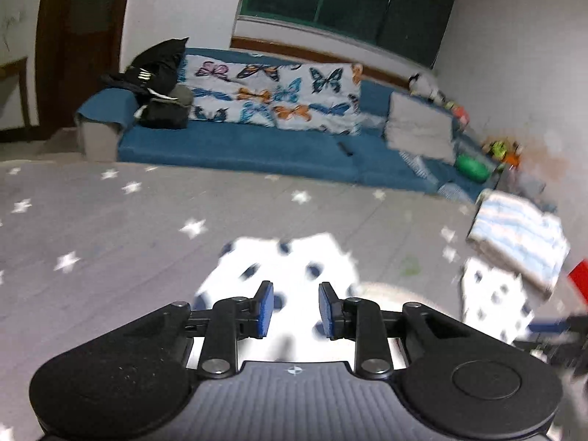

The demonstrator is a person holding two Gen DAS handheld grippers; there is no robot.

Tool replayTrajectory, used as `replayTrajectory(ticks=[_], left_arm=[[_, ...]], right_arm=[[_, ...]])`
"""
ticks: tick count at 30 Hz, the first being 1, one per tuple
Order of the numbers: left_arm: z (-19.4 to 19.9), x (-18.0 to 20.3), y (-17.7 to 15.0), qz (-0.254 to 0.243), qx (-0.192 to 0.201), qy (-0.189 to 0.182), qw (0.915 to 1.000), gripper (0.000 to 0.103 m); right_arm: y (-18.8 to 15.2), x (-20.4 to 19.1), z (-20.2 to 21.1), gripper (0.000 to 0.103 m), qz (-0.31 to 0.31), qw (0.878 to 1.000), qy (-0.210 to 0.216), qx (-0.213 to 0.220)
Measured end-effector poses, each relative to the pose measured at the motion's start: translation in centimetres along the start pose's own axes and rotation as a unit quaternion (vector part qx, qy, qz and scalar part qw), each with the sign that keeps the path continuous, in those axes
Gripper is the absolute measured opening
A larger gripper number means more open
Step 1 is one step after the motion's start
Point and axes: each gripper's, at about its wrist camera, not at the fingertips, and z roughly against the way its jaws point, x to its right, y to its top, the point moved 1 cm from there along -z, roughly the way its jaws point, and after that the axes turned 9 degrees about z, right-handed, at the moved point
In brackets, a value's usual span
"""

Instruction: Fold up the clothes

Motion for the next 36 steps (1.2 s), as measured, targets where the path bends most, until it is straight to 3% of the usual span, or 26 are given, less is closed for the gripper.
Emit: replayTrajectory(ticks=[8, 14, 21, 25, 27, 28, 29, 31, 36], left_arm=[[4.4, -2.2, -4.6, -0.042, -0.002, 0.072, 0.9965, 0.032], [7.2, -3.7, -7.5, -0.038, 0.001, 0.098, 0.9945, 0.033], [8.5, -4.1, -9.5, -0.031, 0.000, 0.101, 0.9944, 0.029], [8.6, -3.7, -10.3, -0.041, 0.002, 0.104, 0.9937, 0.008], [8.7, -3.5, -10.6, -0.047, 0.003, 0.106, 0.9933, 0.004], [8.8, -3.5, -10.8, -0.050, 0.005, 0.112, 0.9924, 0.002], [8.8, -3.5, -10.9, -0.051, 0.006, 0.118, 0.9917, 0.000], [8.9, -3.7, -11.1, -0.050, 0.006, 0.128, 0.9905, 0.000], [9.7, -4.4, -12.0, -0.059, 0.017, 0.155, 0.9859, 0.000]], right_arm=[[-1.5, -1.8, 3.9, 0.049, 0.016, 1.000, 0.018, 0.013], [-4.8, -3.1, 7.1, 0.047, 0.007, 0.999, 0.037, 0.009], [-8.3, -3.4, 9.5, 0.046, -0.035, 0.998, 0.055, 0.014], [-9.4, -3.6, 9.5, 0.035, -0.055, 0.996, 0.062, 0.013], [-9.7, -3.6, 9.3, 0.033, -0.064, 0.996, 0.063, 0.017], [-9.9, -3.7, 9.3, 0.026, -0.067, 0.996, 0.063, 0.021], [-9.9, -3.8, 9.3, 0.013, -0.068, 0.995, 0.063, 0.024], [-10.1, -4.0, 9.3, 0.006, -0.067, 0.996, 0.054, 0.027], [-10.5, -4.7, 9.7, 0.003, -0.039, 0.999, 0.010, 0.025]])
